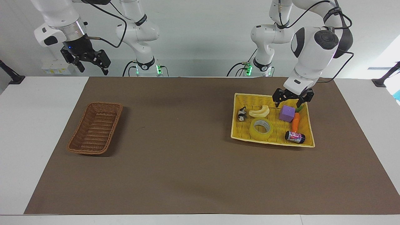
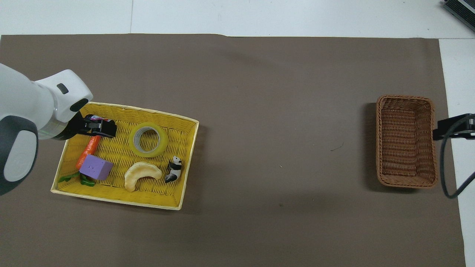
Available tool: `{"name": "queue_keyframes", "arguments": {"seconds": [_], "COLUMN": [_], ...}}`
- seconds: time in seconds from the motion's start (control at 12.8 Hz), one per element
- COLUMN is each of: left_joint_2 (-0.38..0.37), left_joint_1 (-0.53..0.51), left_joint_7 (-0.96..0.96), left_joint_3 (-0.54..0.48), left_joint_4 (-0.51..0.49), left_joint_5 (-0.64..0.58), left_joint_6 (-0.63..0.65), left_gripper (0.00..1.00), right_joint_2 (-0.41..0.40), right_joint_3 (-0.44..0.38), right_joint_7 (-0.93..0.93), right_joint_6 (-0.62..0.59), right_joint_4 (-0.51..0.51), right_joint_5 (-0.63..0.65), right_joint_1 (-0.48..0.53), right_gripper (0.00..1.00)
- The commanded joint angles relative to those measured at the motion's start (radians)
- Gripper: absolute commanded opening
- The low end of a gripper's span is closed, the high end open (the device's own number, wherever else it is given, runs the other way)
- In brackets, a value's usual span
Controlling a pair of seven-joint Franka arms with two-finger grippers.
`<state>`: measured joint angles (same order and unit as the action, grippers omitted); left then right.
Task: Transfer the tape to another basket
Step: 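Move the left gripper over the tape roll in the yellow tray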
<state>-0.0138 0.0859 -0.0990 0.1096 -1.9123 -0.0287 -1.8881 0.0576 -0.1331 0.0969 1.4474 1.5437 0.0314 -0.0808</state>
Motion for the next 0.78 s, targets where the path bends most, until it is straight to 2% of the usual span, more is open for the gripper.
{"name": "queue_keyframes", "arguments": {"seconds": [0.0,0.23,0.39,0.7], "left_joint_2": [-0.012,0.072,0.130,0.175], "left_joint_1": [0.011,0.043,0.095,0.116], "left_joint_7": [-0.011,-0.047,-0.082,-0.099], "left_joint_3": [-0.008,-0.010,-0.010,-0.010], "left_joint_4": [-0.050,-0.060,-0.085,-0.155], "left_joint_5": [0.004,0.006,0.007,0.009], "left_joint_6": [-0.051,-0.089,-0.182,-0.298], "left_gripper": [1.00,1.00,1.00,1.00], "right_joint_2": [0.008,0.010,0.014,0.016], "right_joint_3": [0.000,0.000,0.000,0.000], "right_joint_7": [-0.028,-0.028,-0.028,-0.028], "right_joint_6": [0.017,0.024,0.027,0.033], "right_joint_4": [0.016,0.018,0.024,0.030], "right_joint_5": [-0.008,-0.008,-0.008,-0.008], "right_joint_1": [0.010,0.010,0.010,0.010], "right_gripper": [1.00,1.00,1.00,1.00]}}
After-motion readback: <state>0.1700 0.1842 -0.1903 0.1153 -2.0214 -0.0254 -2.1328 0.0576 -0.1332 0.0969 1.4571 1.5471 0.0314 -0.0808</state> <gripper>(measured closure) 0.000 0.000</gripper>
